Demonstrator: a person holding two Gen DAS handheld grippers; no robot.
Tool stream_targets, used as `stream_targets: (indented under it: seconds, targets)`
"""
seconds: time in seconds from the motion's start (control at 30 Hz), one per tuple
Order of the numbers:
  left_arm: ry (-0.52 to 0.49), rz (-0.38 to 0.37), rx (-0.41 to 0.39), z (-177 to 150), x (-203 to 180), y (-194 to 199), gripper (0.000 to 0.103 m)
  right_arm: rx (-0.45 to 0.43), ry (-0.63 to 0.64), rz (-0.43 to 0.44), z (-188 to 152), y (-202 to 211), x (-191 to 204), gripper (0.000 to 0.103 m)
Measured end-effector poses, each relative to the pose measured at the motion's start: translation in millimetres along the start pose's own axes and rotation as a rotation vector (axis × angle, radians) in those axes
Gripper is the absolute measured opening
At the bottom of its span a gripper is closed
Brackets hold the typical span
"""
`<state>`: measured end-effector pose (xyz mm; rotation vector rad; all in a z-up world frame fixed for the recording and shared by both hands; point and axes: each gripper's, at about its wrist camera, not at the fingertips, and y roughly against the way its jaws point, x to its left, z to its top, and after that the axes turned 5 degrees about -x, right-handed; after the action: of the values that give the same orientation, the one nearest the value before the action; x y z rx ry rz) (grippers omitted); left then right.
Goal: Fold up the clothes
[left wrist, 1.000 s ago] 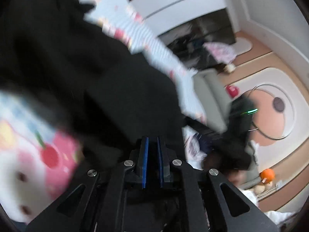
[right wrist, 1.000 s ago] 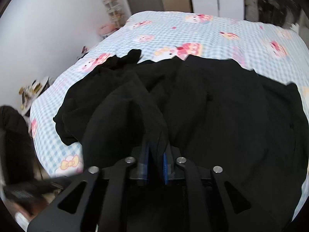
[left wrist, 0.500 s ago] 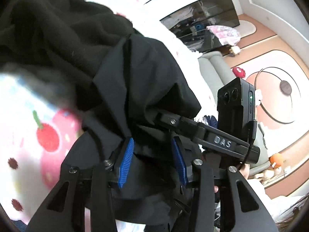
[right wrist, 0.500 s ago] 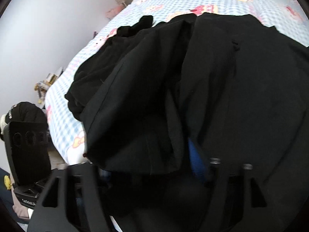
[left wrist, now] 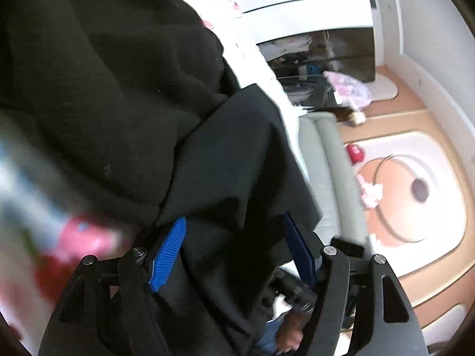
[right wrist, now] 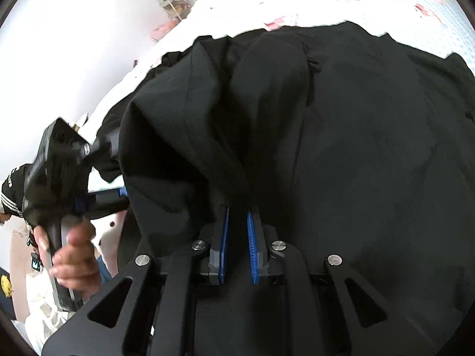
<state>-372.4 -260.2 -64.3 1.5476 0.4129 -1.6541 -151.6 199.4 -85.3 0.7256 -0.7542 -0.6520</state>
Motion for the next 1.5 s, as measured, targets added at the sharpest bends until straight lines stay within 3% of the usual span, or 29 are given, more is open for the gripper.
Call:
stream_targets:
  seconds: [0.07,0.13,0.17,0.23,0.3,0.37,0.5,0.67,0.87,0.9,0.93,1.07,1.17,1.2,1.23,1.27,1.4,1.43,1.5]
  targets:
    - [0.006,0.088,-0.01,-7,2,-1,0.067,-0.007,-0.014,-0.005,1,3,-4,0.011]
    - [0.011,0.166,-0.067,-20,11,18,0.067,-0.026,-0.03,0.012,4,12,-6,0.011]
    - [0.018,0.169,-0.088,-25,16,27,0.067,-0.038,-0.037,0.028,6,17,-5,0.012]
    - [0.037,0.139,-0.107,-29,24,35,0.067,-0.044,-0.035,0.074,9,22,-1,0.014]
    - [0.062,0.107,-0.109,-25,26,31,0.067,-0.021,-0.015,0.127,11,16,12,0.032]
    - [0.053,0.088,-0.091,-21,22,20,0.067,0.006,0.017,0.148,6,4,26,0.032]
    - [-0.017,0.047,-0.09,-13,-3,-9,0.067,-0.02,0.032,0.017,5,-10,23,0.033]
    - [-0.136,-0.011,-0.162,-20,-5,9,0.067,-0.018,-0.045,-0.176,4,-9,-15,0.033]
    - [-0.118,-0.028,-0.195,-7,10,4,0.065,0.019,-0.099,-0.097,-2,-9,-29,0.034]
    - [-0.155,-0.007,-0.198,-3,0,3,0.041,0.022,-0.089,-0.097,-1,-10,-27,0.034]
    - [-0.208,0.03,-0.204,0,-12,3,0.007,0.024,-0.079,-0.098,0,-11,-25,0.034]
    - [-0.23,0.109,-0.14,1,-28,27,0.008,0.019,-0.064,-0.086,3,-4,-21,0.035]
    - [-0.201,0.02,-0.115,-12,-33,51,0.014,0.013,-0.055,-0.077,2,5,-18,0.035]
    - [-0.211,0.023,-0.111,-16,-33,52,0.023,0.01,-0.052,-0.074,2,8,-18,0.035]
    - [-0.227,0.036,-0.106,-19,-34,51,0.049,0.008,-0.049,-0.072,2,11,-17,0.035]
    - [-0.23,0.053,-0.093,-20,-31,45,0.058,0.006,-0.046,-0.069,2,14,-16,0.035]
    - [-0.155,0.111,0.035,-17,-4,3,0.061,-0.002,-0.034,-0.058,1,26,-12,0.036]
    - [-0.181,0.143,0.039,-20,-4,1,0.059,-0.009,-0.028,-0.081,-1,31,-16,0.036]
    - [-0.239,0.196,0.01,-26,-10,5,0.003,-0.023,-0.019,-0.122,-2,40,-22,0.04]
